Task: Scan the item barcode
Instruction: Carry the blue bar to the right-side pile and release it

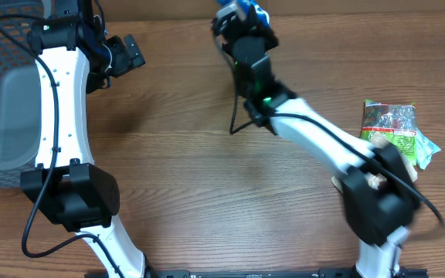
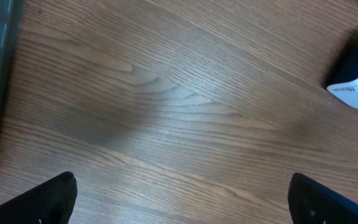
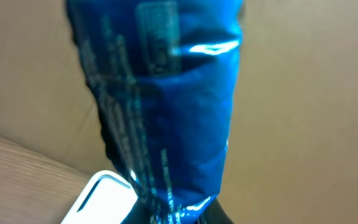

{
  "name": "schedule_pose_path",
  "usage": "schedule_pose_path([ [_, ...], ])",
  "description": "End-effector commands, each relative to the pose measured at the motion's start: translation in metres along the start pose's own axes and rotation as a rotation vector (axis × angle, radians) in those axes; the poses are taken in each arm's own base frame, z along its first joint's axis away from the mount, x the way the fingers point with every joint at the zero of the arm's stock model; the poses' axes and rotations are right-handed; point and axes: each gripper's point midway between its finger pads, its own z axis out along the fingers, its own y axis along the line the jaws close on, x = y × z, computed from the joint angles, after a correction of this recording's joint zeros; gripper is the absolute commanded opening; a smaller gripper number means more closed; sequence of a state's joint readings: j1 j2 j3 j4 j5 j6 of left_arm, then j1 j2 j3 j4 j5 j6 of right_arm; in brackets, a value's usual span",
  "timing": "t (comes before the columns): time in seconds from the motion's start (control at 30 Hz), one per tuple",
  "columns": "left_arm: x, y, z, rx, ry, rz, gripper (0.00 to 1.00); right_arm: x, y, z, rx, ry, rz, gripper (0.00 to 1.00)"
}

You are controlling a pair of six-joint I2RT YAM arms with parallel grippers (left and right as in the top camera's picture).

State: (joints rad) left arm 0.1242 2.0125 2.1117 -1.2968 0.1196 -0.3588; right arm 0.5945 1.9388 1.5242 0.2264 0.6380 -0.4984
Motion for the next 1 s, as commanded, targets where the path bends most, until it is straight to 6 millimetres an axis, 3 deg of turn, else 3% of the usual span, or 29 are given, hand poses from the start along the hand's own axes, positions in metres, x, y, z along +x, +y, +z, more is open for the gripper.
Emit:
schedule_pose_path([
  [0.0,0.002,-0.001,0.003,0.002,0.009,0.024,1.0,-0.052,-0.073,-0.042,-0.032,-0.041,0.485,0.04],
  [0.07,0.002,-0.001,0.003,0.002,0.009,0.024,1.0,-0.045,-0.097,-0.059,-0.059,0.026,0.61,0.04],
  [0.17,0.002,-0.001,0.003,0.002,0.009,0.024,1.0,-0.017,-0.147,-0.087,-0.043,0.166,0.856,0.09],
  [0.23,0.002,-0.001,0.003,0.002,0.009,0.024,1.0,0.021,-0.19,-0.112,-0.007,0.304,1.029,0.12],
  [0.37,0.002,-0.001,0.003,0.002,0.009,0.024,1.0,0.084,-0.228,-0.132,0.05,0.513,1.2,0.12],
  [0.5,0.002,-0.001,0.003,0.002,0.009,0.024,1.0,0.151,-0.241,-0.139,0.078,0.707,1.331,0.13],
  [0.73,0.002,-0.001,0.003,0.002,0.009,0.024,1.0,0.27,-0.241,-0.143,0.23,0.953,1.656,0.14],
  [0.83,0.002,-0.001,0.003,0.002,0.009,0.024,1.0,0.298,-0.239,-0.149,0.271,1.016,1.712,0.21],
  [0.97,0.002,-0.001,0.003,0.002,0.009,0.024,1.0,0.305,-0.241,-0.151,0.259,1.026,1.732,0.5],
])
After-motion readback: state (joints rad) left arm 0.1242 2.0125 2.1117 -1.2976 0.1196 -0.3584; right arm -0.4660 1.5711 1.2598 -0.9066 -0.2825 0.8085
